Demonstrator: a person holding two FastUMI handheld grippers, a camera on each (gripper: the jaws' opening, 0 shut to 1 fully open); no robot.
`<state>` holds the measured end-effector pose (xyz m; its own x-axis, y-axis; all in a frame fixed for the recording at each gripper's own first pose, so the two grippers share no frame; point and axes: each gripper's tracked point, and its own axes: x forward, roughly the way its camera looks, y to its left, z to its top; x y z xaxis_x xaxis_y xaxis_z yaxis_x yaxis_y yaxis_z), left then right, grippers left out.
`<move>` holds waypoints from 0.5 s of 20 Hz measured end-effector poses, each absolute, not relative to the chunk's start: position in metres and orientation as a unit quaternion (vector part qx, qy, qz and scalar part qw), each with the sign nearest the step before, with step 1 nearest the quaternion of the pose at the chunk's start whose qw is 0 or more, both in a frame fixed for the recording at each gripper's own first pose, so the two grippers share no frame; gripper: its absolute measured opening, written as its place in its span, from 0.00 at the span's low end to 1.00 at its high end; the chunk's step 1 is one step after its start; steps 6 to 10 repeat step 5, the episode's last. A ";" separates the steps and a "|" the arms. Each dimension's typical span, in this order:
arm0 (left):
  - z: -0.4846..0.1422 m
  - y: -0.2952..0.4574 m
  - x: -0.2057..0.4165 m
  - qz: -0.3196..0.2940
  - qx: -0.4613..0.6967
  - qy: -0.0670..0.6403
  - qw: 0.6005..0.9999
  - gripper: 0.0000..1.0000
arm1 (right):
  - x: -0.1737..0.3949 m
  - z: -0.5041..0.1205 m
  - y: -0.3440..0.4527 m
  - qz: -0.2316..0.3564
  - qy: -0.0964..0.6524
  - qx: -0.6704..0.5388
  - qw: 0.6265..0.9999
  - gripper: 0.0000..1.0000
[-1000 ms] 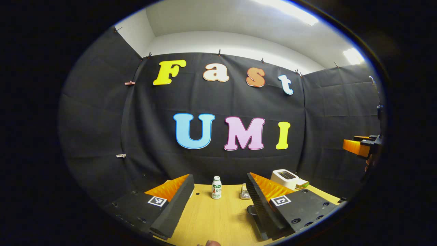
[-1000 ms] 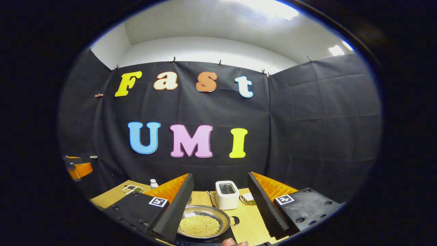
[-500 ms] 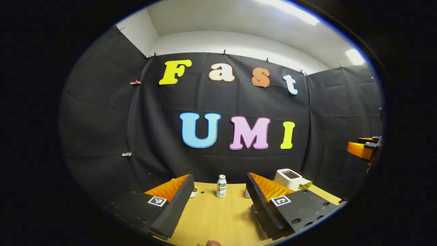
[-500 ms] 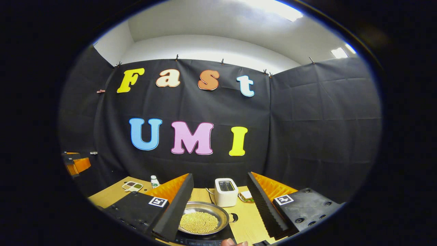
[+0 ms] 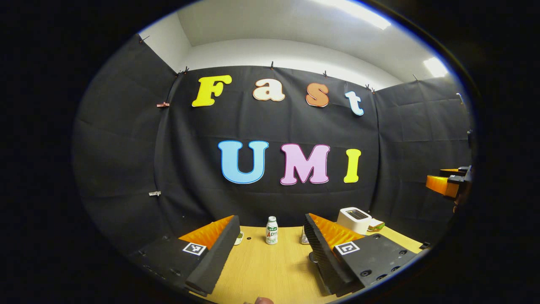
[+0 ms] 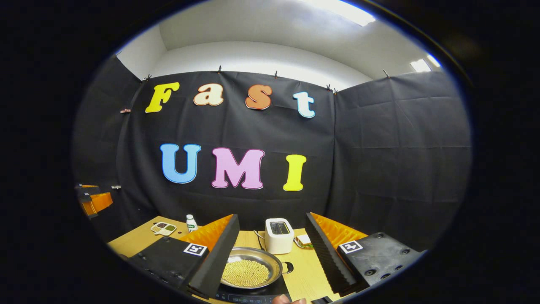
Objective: First push the handle of the pot to place it horizontally, then grasp the pot with both hands and set it on the induction cooktop.
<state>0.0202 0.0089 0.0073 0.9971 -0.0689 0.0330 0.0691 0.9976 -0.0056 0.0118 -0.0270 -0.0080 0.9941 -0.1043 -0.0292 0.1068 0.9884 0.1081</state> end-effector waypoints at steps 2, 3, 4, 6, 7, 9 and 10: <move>0.007 0.009 0.021 -0.035 -0.002 -0.016 0.999 0.96 | 0.012 -0.009 -0.026 -0.052 0.013 0.054 0.997 0.97; 0.007 0.009 0.021 -0.034 -0.001 -0.016 0.999 0.95 | 0.012 -0.010 -0.028 -0.052 0.013 0.054 0.997 0.97; 0.007 0.009 0.022 -0.034 -0.001 -0.016 0.999 0.95 | 0.012 -0.010 -0.027 -0.052 0.014 0.055 0.997 1.00; 0.006 0.009 0.022 -0.034 -0.001 -0.015 0.999 0.95 | 0.011 -0.011 -0.027 -0.052 0.014 0.056 0.997 0.97; 0.006 0.009 0.022 -0.034 -0.001 -0.015 0.999 0.95 | 0.011 -0.011 -0.027 -0.052 0.014 0.056 0.997 0.97; 0.006 0.009 0.022 -0.034 -0.001 -0.015 0.999 0.95 | 0.011 -0.011 -0.027 -0.052 0.014 0.056 0.997 0.97; 0.006 0.009 0.022 -0.034 -0.001 -0.015 0.999 0.95 | 0.011 -0.011 -0.027 -0.052 0.014 0.056 0.997 0.97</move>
